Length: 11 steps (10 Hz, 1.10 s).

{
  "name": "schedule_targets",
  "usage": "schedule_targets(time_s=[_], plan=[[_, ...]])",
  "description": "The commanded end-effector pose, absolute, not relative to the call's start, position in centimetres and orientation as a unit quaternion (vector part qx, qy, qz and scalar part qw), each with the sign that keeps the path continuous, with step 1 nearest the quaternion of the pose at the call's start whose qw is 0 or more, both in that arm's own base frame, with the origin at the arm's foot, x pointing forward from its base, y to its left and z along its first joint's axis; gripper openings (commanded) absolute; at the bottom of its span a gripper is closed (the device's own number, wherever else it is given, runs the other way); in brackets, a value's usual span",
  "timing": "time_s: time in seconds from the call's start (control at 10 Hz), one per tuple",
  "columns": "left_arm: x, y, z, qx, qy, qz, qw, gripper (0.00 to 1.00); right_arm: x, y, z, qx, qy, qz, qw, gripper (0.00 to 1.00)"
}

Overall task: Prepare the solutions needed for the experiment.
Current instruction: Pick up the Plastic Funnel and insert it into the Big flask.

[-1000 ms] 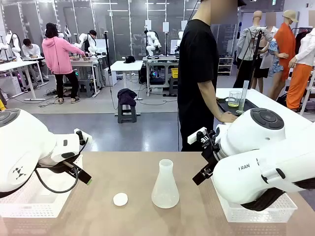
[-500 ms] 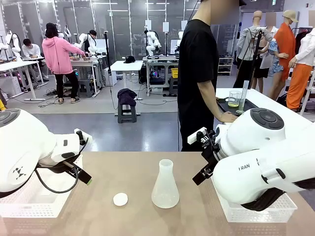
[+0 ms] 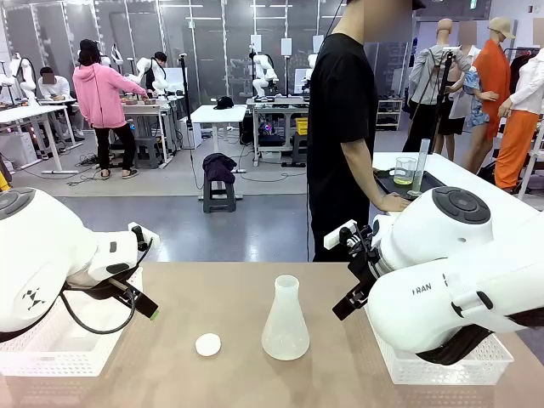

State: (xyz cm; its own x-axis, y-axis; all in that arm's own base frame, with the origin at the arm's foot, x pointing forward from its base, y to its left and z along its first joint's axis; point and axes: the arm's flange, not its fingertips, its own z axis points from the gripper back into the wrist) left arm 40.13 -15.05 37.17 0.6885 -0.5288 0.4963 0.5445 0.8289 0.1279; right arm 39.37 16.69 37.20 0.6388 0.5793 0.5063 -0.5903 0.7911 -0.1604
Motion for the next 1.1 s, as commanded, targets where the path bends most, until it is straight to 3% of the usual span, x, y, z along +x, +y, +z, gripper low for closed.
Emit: schedule_targets(time_s=[0.0,0.7,1.0], plan=[[40.1,-15.0,37.2,-0.015,-0.265,-0.292,0.919,1.00,39.4,16.7,37.2,0.010,-0.276,0.322,0.905,1.00],[40.1,-15.0,37.2,-0.015,-0.265,-0.292,0.919,1.00,39.4,16.7,37.2,0.010,-0.276,0.323,0.905,1.00],[38.7,-15.4,39.7,-0.040,-0.299,-0.262,0.917,1.00,36.8,18.0,41.3,0.112,-0.304,0.370,0.871,1.00]])
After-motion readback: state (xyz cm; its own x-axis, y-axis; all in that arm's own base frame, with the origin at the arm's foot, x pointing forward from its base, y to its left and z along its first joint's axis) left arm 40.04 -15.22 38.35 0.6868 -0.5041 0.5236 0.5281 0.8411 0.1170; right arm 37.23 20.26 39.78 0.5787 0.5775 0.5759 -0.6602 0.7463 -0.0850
